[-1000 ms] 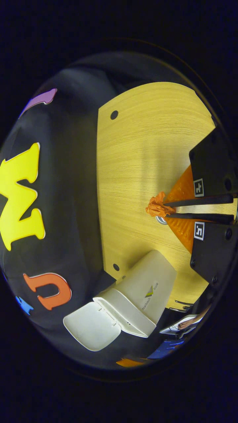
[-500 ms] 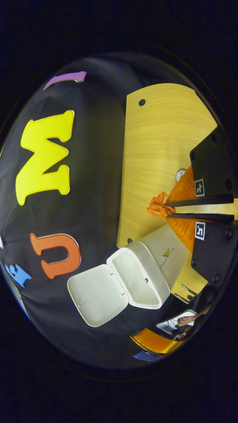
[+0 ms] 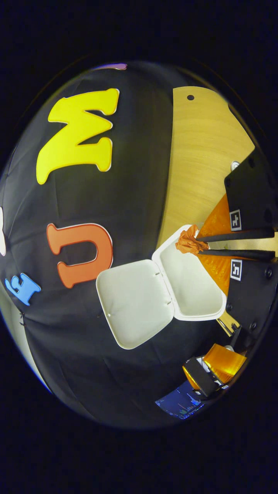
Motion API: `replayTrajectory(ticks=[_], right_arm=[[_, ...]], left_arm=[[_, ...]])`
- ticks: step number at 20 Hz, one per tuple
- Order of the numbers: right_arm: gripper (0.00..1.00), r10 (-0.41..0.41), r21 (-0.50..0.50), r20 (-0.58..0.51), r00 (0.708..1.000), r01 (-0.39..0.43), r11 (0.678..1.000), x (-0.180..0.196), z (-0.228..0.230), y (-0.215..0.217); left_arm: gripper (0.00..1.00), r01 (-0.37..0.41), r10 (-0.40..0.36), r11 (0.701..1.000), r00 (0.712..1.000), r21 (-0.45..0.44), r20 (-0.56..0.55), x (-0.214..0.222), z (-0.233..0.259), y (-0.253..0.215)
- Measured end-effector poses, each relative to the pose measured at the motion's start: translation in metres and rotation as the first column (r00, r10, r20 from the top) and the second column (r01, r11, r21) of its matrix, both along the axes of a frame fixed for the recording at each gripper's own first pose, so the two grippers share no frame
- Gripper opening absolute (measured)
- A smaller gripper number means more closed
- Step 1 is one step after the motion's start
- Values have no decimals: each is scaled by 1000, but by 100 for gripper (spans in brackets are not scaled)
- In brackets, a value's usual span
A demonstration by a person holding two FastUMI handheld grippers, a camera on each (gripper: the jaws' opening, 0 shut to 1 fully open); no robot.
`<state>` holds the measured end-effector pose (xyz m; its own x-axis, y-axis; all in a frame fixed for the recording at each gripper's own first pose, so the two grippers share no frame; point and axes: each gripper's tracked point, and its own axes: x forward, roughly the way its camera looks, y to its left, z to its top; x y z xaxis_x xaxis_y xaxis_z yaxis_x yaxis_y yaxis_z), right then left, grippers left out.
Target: Press the lid of the desktop garbage bin to open it, pick up the crumpled paper on the desktop and throw it into the bin, then pick up the pop can on the desktop and drop it into the bin, and finally close the garbage bin lid.
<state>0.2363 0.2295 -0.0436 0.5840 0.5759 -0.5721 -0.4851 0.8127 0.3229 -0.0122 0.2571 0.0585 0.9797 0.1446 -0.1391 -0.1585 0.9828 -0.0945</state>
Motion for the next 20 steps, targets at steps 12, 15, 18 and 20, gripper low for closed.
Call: replayTrajectory(ticks=[12, 15, 18, 20], right_arm=[[13, 84, -71, 10, 996, -83, 994, 22, -25, 68], [28, 92, -40, -7, 996, -92, 995, 20, -23, 71], [46, 92, -36, -12, 996, -92, 995, 19, -24, 69], [62, 83, -35, -13, 996, -83, 996, 20, -22, 64]], left_arm=[[100, -75, 75, 997, 997, 16, 8, -13, 9, 26], [100, -75, 75, 997, 997, 11, 4, -13, 6, 25], [100, -71, 71, 997, 997, 10, 3, -14, 4, 24], [100, -67, 67, 998, 998, 9, 2, -14, 4, 24]])
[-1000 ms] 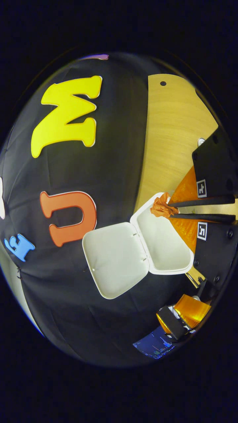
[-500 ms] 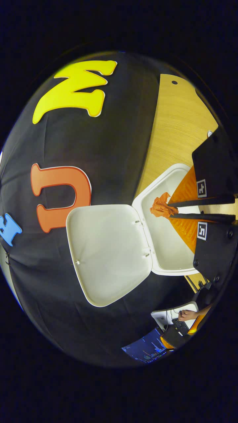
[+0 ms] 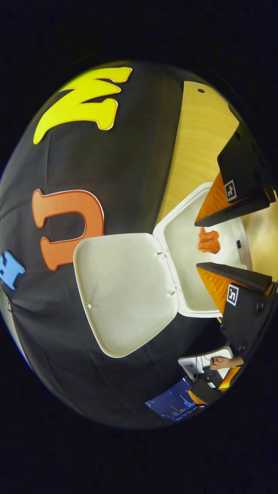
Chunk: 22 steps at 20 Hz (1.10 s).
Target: Press the lid of the desktop garbage bin to open it, pick up the crumpled paper on the desktop and throw it into the bin, then pick up the pop can on the desktop and drop it into the bin, and finally close the garbage bin lid.
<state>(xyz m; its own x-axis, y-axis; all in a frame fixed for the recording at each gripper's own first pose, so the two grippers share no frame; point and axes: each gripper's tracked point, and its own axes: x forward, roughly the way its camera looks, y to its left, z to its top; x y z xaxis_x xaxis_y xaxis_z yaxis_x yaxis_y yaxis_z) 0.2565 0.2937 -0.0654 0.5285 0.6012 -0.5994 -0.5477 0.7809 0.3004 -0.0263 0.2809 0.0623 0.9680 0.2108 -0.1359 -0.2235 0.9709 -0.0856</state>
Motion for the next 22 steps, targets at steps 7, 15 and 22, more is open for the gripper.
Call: replayTrajectory(ticks=[7, 15, 22], right_arm=[[74, -47, 36, 21, 999, 47, 998, 4, 17, -27], [90, -202, 15, 267, 942, 205, 979, 16, 58, -121], [91, -325, 31, 390, 862, 340, 940, 18, 81, -199]], left_arm=[[100, 24, -24, 1000, 1000, 1, -19, 6, -6, -9], [100, 88, -88, 996, 995, 13, -36, 33, -13, -51], [100, 170, -169, 985, 984, 19, -46, 56, -22, -95]])
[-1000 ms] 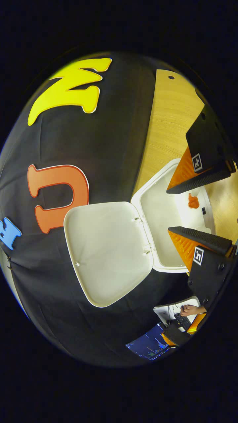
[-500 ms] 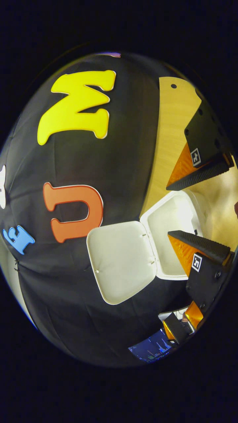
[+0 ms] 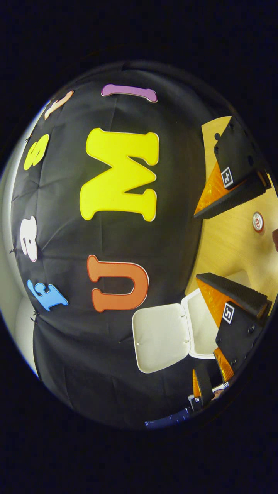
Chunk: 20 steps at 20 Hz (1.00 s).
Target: Press the lid of the desktop garbage bin to open it, pick up the crumpled paper on the desktop and throw it into the bin, then pick up the pop can on the desktop and drop it into the bin, and finally close the garbage bin lid.
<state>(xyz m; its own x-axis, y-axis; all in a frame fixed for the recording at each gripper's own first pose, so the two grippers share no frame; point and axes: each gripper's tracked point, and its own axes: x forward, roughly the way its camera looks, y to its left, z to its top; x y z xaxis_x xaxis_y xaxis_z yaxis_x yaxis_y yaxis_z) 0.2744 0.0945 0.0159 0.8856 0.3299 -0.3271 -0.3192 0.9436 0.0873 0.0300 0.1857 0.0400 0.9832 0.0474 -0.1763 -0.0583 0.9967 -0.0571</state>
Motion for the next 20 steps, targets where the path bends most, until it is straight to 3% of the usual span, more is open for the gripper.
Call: replayTrajectory(ticks=[5, 6, 7, 12, 20], right_arm=[[92, -80, -35, 60, 995, 82, 996, -6, 3, -47], [91, -95, -43, 78, 992, 99, 994, -7, 4, -56], [92, -112, -48, 97, 989, 117, 992, -10, 6, -66], [92, -188, -61, 153, 970, 199, 978, -26, 16, -116], [92, -287, -64, 230, 930, 309, 949, -47, 35, -172]], left_arm=[[100, 85, -86, 996, 995, -11, -44, 20, -26, -38], [93, 100, -100, 995, 993, -12, -58, 23, -33, -46], [100, 113, -114, 993, 991, -16, -68, 26, -40, -54], [100, 163, -169, 985, 977, -51, -132, 41, -75, -91], [100, 228, -249, 968, 920, -102, -302, 56, -157, -156]])
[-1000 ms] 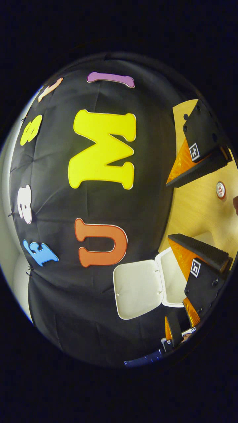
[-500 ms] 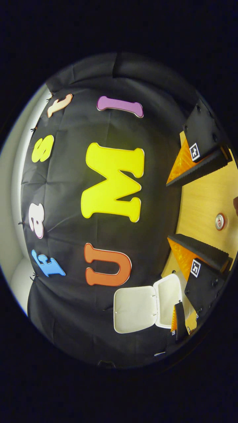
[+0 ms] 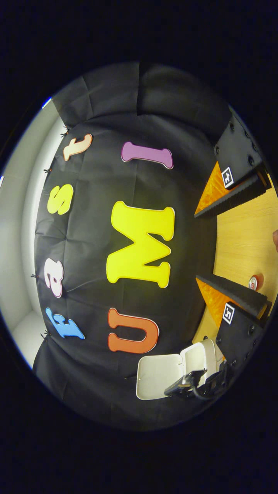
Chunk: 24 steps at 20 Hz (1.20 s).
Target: Press the lid of the desktop garbage bin to open it, pick up the crumpled paper on the desktop and throw it into the bin, then pick up the pop can on the desktop and drop it into the bin, and finally close the garbage bin lid.
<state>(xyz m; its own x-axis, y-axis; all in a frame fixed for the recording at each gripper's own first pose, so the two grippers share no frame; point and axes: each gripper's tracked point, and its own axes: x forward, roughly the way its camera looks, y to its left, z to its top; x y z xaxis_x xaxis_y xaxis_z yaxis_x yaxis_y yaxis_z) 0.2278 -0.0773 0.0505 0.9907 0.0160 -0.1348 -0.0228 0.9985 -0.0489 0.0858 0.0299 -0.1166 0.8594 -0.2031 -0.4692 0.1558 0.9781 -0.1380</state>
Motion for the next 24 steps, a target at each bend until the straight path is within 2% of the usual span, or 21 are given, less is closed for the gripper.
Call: replayTrajectory(ticks=[9, 16, 24], right_arm=[[92, -50, -29, -29, 998, 49, 998, -14, -17, -25], [92, -83, -28, -48, 995, 82, 996, -17, -26, -39], [92, -86, -23, -95, 992, 84, 996, -15, -43, -40]], left_arm=[[100, 71, -70, 997, 990, 4, -124, 15, -61, -46], [100, 66, -68, 998, 980, -16, -185, 27, -91, -61], [100, 70, -63, 997, 968, 19, -244, 37, -129, -67]])
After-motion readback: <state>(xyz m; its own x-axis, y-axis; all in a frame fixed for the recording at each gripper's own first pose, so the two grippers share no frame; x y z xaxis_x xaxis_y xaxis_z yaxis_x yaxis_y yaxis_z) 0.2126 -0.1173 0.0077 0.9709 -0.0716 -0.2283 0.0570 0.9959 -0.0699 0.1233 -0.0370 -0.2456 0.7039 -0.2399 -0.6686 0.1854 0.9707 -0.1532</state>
